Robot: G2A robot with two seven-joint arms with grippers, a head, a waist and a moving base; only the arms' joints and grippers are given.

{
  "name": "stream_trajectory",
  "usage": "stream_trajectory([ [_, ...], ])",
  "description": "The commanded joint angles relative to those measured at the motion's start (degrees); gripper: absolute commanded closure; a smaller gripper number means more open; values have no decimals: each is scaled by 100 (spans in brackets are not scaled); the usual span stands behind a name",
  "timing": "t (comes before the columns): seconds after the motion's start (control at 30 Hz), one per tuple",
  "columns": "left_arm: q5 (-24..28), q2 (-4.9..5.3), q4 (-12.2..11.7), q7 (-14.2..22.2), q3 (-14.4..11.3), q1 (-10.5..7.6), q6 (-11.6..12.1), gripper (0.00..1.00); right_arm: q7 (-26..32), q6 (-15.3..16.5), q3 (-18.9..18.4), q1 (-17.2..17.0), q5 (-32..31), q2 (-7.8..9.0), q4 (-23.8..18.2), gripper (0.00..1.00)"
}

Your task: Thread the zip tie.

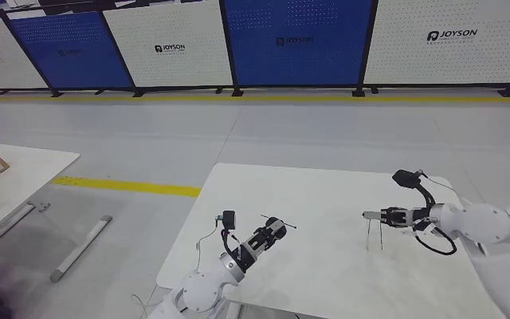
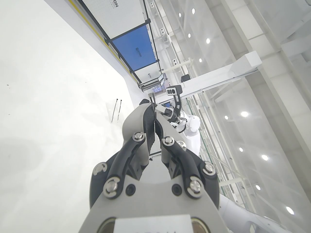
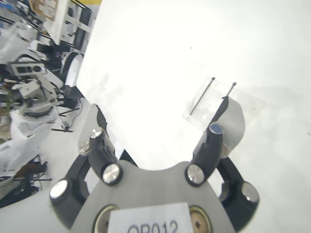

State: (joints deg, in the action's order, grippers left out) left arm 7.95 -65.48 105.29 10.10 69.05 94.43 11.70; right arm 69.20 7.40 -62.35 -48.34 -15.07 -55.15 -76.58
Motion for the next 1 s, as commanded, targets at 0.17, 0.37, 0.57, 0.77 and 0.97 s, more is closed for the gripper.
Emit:
stream_trajectory([
  [0.17, 0, 0, 0, 0, 0, 0, 0, 100, 843, -48, 644, 557, -603, -110, 517, 0],
  [0.37, 0, 0, 0, 0, 0, 0, 0, 100, 843, -48, 644, 557, -603, -110, 517, 0],
  [0.57, 0, 0, 0, 0, 0, 0, 0, 100, 792, -47, 638, 548, -604, -110, 509, 0],
  [0.77, 0, 0, 0, 0, 0, 0, 0, 100, 610, 227, 623, 639, -503, -123, 483, 0],
  [0.97, 0, 0, 0, 0, 0, 0, 0, 100, 596, 350, 1255, 1008, -209, -389, 1306, 0],
])
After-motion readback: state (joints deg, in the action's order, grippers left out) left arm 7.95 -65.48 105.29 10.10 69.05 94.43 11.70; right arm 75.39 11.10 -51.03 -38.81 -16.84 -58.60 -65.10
